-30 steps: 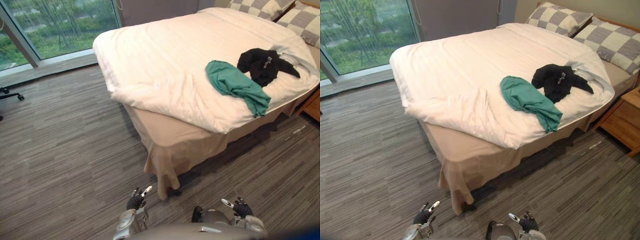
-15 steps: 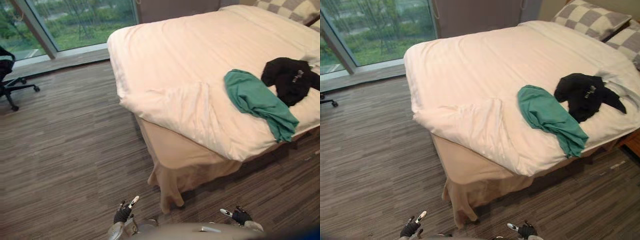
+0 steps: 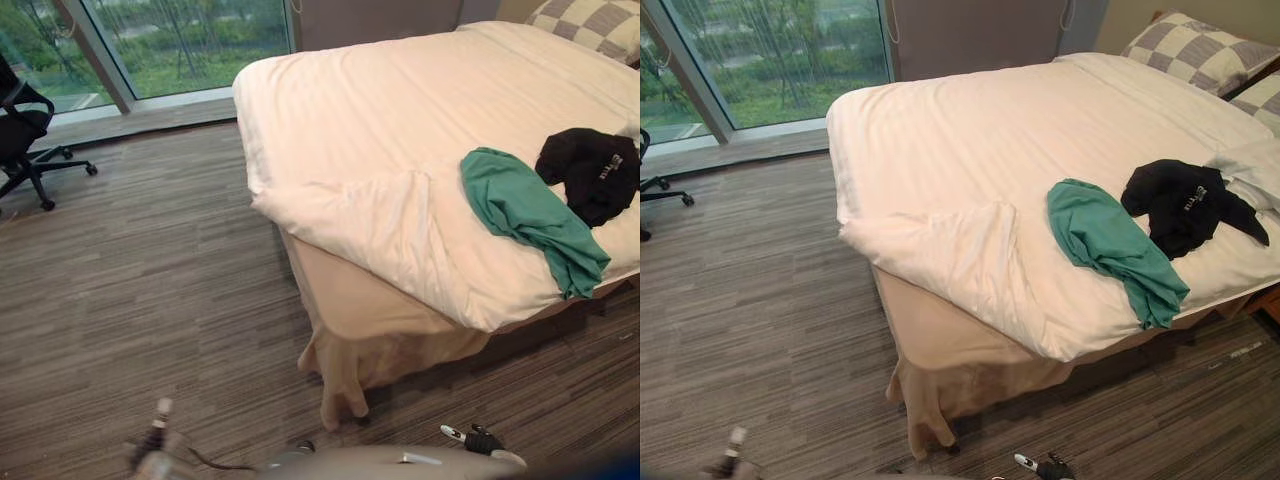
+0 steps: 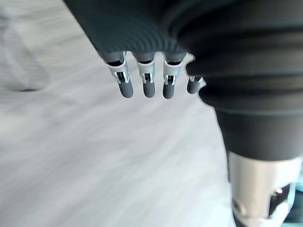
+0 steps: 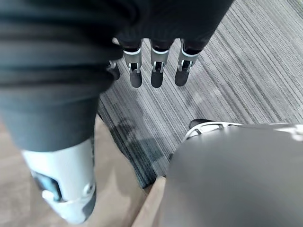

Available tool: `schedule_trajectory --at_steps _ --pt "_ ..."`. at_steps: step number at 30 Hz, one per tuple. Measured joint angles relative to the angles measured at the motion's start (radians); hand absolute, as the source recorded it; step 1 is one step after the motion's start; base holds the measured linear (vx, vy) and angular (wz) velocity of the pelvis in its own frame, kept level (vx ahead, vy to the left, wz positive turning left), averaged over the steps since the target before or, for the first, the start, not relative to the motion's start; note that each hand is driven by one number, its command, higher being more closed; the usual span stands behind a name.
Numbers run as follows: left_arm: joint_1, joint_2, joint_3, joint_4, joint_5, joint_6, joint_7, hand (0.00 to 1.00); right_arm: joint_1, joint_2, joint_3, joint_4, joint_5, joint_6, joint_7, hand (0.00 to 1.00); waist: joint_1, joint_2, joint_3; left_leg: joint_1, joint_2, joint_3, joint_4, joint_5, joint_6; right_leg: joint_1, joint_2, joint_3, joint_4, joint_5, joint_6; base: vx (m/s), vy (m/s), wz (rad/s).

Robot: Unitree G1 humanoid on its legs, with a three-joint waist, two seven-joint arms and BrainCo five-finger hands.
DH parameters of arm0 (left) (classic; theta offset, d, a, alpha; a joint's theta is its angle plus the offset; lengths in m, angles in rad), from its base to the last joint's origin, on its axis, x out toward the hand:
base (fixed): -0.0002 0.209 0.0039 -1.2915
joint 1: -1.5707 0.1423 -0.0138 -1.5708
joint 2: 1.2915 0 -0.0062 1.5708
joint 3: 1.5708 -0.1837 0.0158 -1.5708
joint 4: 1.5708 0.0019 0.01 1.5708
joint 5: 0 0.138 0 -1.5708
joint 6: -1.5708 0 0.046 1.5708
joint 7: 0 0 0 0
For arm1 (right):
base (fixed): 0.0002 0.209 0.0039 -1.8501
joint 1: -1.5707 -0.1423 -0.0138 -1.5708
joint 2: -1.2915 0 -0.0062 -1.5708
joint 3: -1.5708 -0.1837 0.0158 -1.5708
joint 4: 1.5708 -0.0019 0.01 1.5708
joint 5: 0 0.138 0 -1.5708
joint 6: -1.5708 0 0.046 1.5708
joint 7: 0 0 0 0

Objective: Tidy the bed and pick cloth on bed and put in laundry

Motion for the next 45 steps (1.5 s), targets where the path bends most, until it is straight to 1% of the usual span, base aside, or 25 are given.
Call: schedule_trajectory --at_steps 2,4,6,7,8,9,10,12,14,16,18,20,21,23,24,26,28,30,31,33,36,39,42,44,45 --pt "-0.063 0.125 -0.003 -0.094 0.078 -0.032 0.011 0.00 0.025 0.000 0.002 -0.033 0.029 0.003 0.014 0.00 0.003 0.001 -0.002 0.000 0.000 0.018 -0.001 -0.005 0.004 0.000 -0.004 -0.003 -0.006 -0.002 0.006 -0.16 0.037 0.10" --pt "-0.108 0.175 -0.010 -0.129 0.107 -0.034 0.008 0.00 0.036 -0.002 0.002 -0.048 0.034 0.004 0.016 0.00 0.002 0.005 -0.005 -0.002 0.001 0.038 -0.001 -0.005 0.004 -0.001 -0.006 -0.002 -0.013 -0.001 0.008 -0.09 0.037 0.05" --pt "-0.218 0.264 -0.085 -0.174 0.180 -0.051 -0.014 0.00 0.055 -0.006 0.002 -0.075 0.042 0.005 0.015 0.00 0.000 0.023 -0.015 -0.011 0.000 0.065 -0.001 -0.005 0.004 -0.001 -0.005 0.007 -0.043 0.008 0.023 -0.04 0.059 -0.10" --pt "-0.237 0.279 -0.109 -0.180 0.196 -0.055 -0.021 0.00 0.059 -0.005 0.003 -0.081 0.044 0.005 0.015 0.00 -0.001 0.026 -0.017 -0.013 0.000 0.067 -0.001 -0.005 0.004 -0.003 -0.005 0.012 -0.045 0.009 0.024 0.01 0.058 -0.15" --pt "-0.272 0.300 -0.175 -0.188 0.252 -0.079 -0.039 0.00 0.063 -0.005 0.003 -0.082 0.059 0.007 0.013 0.00 -0.004 0.032 -0.024 -0.016 -0.001 0.082 -0.001 -0.005 0.004 -0.009 -0.004 0.030 -0.051 0.012 0.027 0.05 0.044 -0.21" --pt "-0.293 0.304 -0.228 -0.189 0.322 -0.114 -0.048 0.00 0.063 -0.004 0.003 -0.082 0.061 0.013 0.011 0.00 -0.006 0.039 -0.028 -0.017 -0.003 0.088 -0.001 -0.005 0.004 -0.010 -0.005 0.040 -0.055 0.016 0.029 0.08 0.043 -0.24" --pt "-0.298 0.304 -0.251 -0.189 0.356 -0.131 -0.051 0.00 0.061 -0.004 0.001 -0.082 0.061 0.014 0.011 0.00 -0.007 0.039 -0.029 -0.016 -0.004 0.090 -0.001 -0.005 0.004 -0.010 -0.005 0.053 -0.055 0.023 0.030 0.11 0.039 -0.23" --pt "-0.302 0.302 -0.293 -0.186 0.472 -0.233 -0.078 0.00 0.062 0.001 -0.006 -0.081 0.060 0.014 0.008 0.00 -0.026 0.031 -0.033 -0.009 -0.005 0.114 0.000 -0.007 0.002 -0.011 -0.002 0.081 -0.057 0.045 0.020 0.14 0.028 -0.26" --pt "-0.306 0.302 -0.329 -0.215 0.537 -0.295 -0.112 0.00 0.072 0.007 -0.023 -0.081 0.059 0.013 0.006 0.00 -0.027 0.029 -0.034 0.001 -0.005 0.125 0.001 -0.006 0.004 -0.010 0.001 0.096 -0.058 0.046 0.016 0.18 0.008 -0.26" --pt "-0.310 0.302 -0.387 -0.309 0.611 -0.315 -0.142 0.00 0.081 0.014 -0.048 -0.080 0.058 0.013 0.002 0.00 -0.025 0.026 -0.036 0.007 -0.011 0.142 0.006 -0.006 0.003 -0.012 0.003 0.112 -0.059 0.046 0.015 0.19 0.015 -0.13" --pt "-0.325 0.301 -0.448 -0.377 0.692 -0.309 -0.145 0.00 0.086 0.015 -0.069 -0.078 0.056 0.013 -0.005 0.00 -0.028 0.029 -0.037 0.012 -0.013 0.144 0.006 -0.006 0.003 -0.011 0.005 0.118 -0.058 0.046 0.015 0.16 0.000 -0.10" --pt "-0.378 0.301 -0.525 -0.411 0.840 -0.255 -0.131 0.00 0.065 0.016 -0.081 -0.073 0.034 0.013 -0.015 0.00 -0.032 0.032 -0.038 0.026 -0.013 0.170 0.006 -0.006 0.002 -0.007 0.004 0.140 -0.057 0.047 0.014 0.13 0.002 -0.22" --pt "-0.386 0.300 -0.535 -0.411 0.858 -0.244 -0.128 0.00 0.059 0.016 -0.081 -0.072 0.030 0.013 -0.015 0.00 -0.034 0.033 -0.038 0.028 -0.013 0.173 0.006 -0.006 0.002 -0.007 0.004 0.141 -0.057 0.047 0.013 0.08 -0.010 -0.27" --pt "-0.422 0.294 -0.592 -0.410 0.940 -0.179 -0.090 0.00 0.050 0.017 -0.081 -0.072 0.027 0.015 -0.016 0.00 -0.046 0.037 -0.038 0.034 -0.014 0.196 0.006 -0.006 0.002 -0.011 -0.002 0.163 -0.056 0.047 0.013 0.07 -0.012 -0.25" --pt "-0.429 0.292 -0.602 -0.410 0.956 -0.166 -0.083 0.00 0.048 0.017 -0.081 -0.072 0.027 0.018 -0.016 0.00 -0.050 0.038 -0.038 0.033 -0.014 0.198 0.006 -0.006 0.003 -0.013 -0.002 0.165 -0.056 0.047 0.013 0.04 -0.014 -0.16" --pt "-0.479 0.273 -0.648 -0.380 1.022 -0.105 -0.048 0.00 0.027 0.015 -0.082 -0.072 0.023 0.032 -0.025 0.00 -0.065 0.050 -0.029 0.010 -0.012 0.206 0.006 -0.006 0.003 -0.052 -0.003 0.173 -0.036 0.048 0.011 0.01 -0.019 -0.13" --pt "-0.524 0.255 -0.680 -0.349 1.073 -0.064 -0.023 0.00 0.009 0.009 -0.081 -0.074 0.023 0.036 -0.033 0.00 -0.069 0.059 -0.021 -0.018 -0.010 0.218 0.006 -0.006 0.003 -0.090 -0.003 0.180 -0.022 0.052 0.005 -0.05 0.003 -0.15" --pt "-0.613 0.252 -0.735 -0.279 1.168 0.008 0.019 0.00 -0.045 0.010 -0.079 -0.076 0.042 0.045 -0.039 0.00 -0.085 0.062 0.022 -0.062 -0.010 0.224 0.007 -0.006 0.003 -0.145 -0.006 0.188 -0.012 0.055 0.005 -0.12 -0.003 -0.14" --pt "-0.629 0.252 -0.745 -0.262 1.185 0.023 0.029 0.00 -0.054 0.010 -0.079 -0.076 0.046 0.045 -0.040 0.00 -0.089 0.063 0.028 -0.072 -0.010 0.224 0.007 -0.006 0.003 -0.158 -0.005 0.189 -0.010 0.057 0.005 -0.13 -0.005 -0.11" --pt "-0.690 0.252 -0.769 -0.217 1.251 0.091 0.063 0.00 -0.089 0.010 -0.075 -0.081 0.069 0.043 -0.045 0.00 -0.111 0.071 0.064 -0.114 -0.012 0.226 0.007 0.001 0.013 -0.206 -0.005 0.194 -0.008 0.075 0.006 -0.13 0.001 -0.10" --pt "-0.763 0.252 -0.780 -0.189 1.282 0.153 0.099 0.00 -0.110 0.007 -0.052 -0.082 0.086 0.026 -0.057 0.00 -0.124 0.077 0.107 -0.153 -0.014 0.226 0.007 0.009 0.016 -0.247 -0.005 0.218 -0.008 0.081 0.007 -0.12 -0.011 -0.07" --pt "-0.862 0.254 -0.795 -0.183 1.282 0.190 0.132 0.00 -0.159 -0.002 -0.017 -0.081 0.118 0.006 -0.068 0.00 -0.138 0.081 0.172 -0.190 -0.016 0.226 0.007 0.028 0.025 -0.289 -0.005 0.227 -0.006 0.098 0.005 -0.11 -0.016 -0.04" --pt "-0.907 0.254 -0.808 -0.183 1.280 0.216 0.148 0.00 -0.190 0.001 0.022 -0.082 0.129 -0.016 -0.075 0.00 -0.144 0.083 0.177 -0.239 -0.016 0.233 0.007 0.045 0.025 -0.346 -0.003 0.244 -0.003 0.113 0.001 -0.07 -0.009 -0.14" --pt "-0.977 0.254 -0.834 -0.178 1.280 0.247 0.177 0.00 -0.235 0.000 0.046 -0.085 0.161 -0.037 -0.076 0.00 -0.151 0.084 0.236 -0.252 -0.020 0.244 0.007 0.067 0.023 -0.365 -0.002 0.251 0.001 0.123 -0.004 -0.08 -0.017 -0.10" --pt "-0.984 0.254 -0.835 -0.178 1.281 0.252 0.182 0.00 -0.242 0.000 0.052 -0.086 0.162 -0.040 -0.076 0.00 -0.153 0.085 0.242 -0.256 -0.020 0.246 0.007 0.069 0.023 -0.371 -0.003 0.252 0.004 0.123 -0.005 -0.08 -0.023 -0.08"
